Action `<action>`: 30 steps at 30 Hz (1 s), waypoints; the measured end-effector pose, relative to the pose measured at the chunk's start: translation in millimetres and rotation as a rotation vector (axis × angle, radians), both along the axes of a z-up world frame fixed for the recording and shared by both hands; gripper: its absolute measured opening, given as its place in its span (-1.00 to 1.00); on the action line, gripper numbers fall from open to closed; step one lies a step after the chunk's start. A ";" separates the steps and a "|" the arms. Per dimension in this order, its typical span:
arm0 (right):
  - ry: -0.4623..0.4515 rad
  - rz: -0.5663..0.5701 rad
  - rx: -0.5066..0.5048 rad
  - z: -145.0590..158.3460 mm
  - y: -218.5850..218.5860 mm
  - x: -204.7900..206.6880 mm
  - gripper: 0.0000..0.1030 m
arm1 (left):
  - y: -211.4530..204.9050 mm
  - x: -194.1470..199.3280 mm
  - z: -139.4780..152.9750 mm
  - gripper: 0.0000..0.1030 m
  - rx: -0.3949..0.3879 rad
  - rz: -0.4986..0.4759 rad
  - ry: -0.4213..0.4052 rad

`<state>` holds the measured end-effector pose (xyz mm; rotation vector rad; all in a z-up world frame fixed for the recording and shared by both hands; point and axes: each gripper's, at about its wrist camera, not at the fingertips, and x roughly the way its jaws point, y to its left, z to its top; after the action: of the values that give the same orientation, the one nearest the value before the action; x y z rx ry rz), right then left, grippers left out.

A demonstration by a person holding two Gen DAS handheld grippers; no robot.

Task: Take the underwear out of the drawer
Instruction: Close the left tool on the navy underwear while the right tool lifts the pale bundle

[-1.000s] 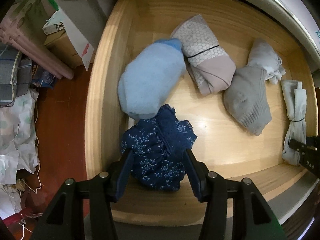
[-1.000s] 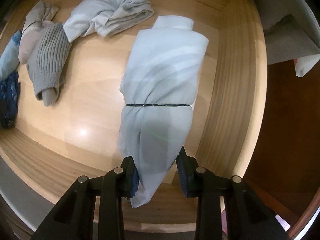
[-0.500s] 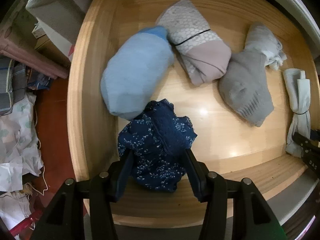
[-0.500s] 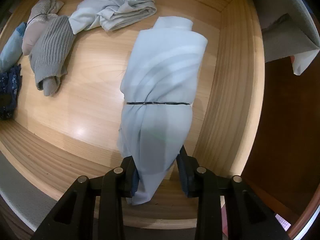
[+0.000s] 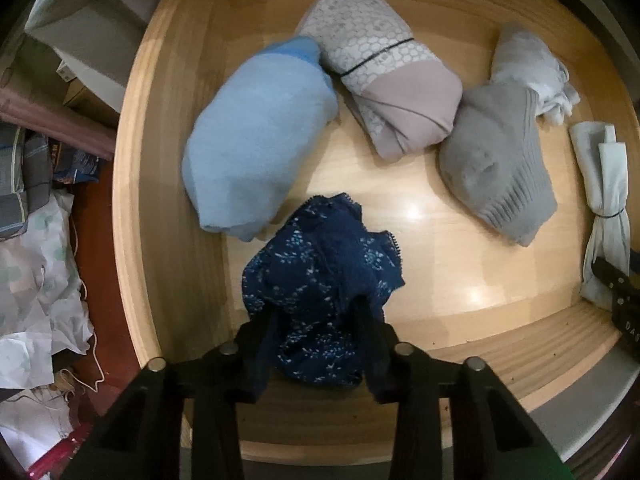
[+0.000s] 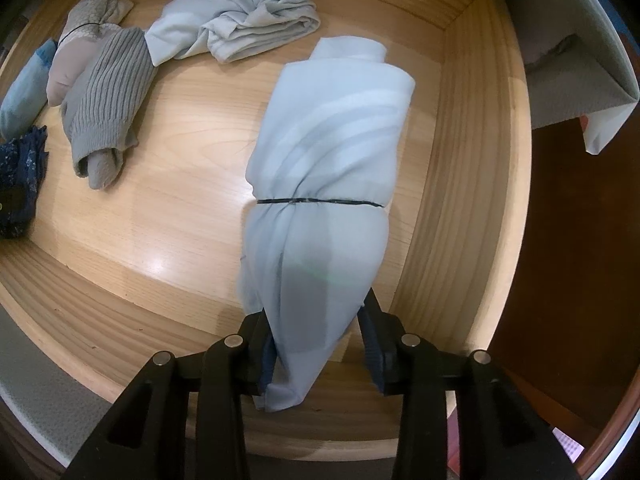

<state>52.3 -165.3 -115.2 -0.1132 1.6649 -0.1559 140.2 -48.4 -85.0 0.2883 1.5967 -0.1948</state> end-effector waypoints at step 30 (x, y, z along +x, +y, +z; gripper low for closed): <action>-0.019 -0.036 0.008 -0.3 0.0 -9.4 -0.37 | 35.7 -9.4 54.7 -0.83 -0.113 0.043 -0.122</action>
<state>43.0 -165.3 -115.5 -0.0761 1.6489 -0.1772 130.7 -12.6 -30.3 0.1755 1.4640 -0.2294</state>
